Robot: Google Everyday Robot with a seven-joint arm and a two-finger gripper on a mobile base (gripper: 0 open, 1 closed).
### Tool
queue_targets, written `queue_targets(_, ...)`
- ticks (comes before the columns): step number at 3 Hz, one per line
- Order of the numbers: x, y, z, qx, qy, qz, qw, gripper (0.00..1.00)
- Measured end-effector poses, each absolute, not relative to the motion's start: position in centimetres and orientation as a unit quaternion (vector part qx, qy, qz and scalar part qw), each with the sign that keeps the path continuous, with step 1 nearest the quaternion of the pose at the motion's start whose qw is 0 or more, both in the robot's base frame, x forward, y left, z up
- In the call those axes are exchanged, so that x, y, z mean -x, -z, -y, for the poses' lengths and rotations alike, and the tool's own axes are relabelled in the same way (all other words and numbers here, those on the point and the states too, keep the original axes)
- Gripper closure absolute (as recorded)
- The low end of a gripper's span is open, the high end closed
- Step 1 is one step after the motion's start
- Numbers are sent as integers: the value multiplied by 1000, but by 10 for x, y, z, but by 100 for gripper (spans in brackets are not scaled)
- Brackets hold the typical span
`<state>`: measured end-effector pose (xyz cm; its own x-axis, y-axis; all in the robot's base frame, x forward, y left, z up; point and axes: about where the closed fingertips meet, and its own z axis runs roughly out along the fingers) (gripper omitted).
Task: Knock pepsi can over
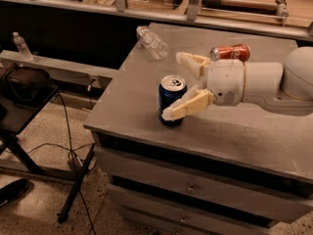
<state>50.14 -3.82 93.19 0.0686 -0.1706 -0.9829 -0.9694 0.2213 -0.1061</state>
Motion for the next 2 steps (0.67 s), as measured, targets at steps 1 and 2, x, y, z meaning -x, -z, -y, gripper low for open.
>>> queue_targets(1, -490, -915, 41, 496, -392, -574, 521, 0)
queue_targets(2, -485, -899, 43, 488, -400, -576, 519, 0)
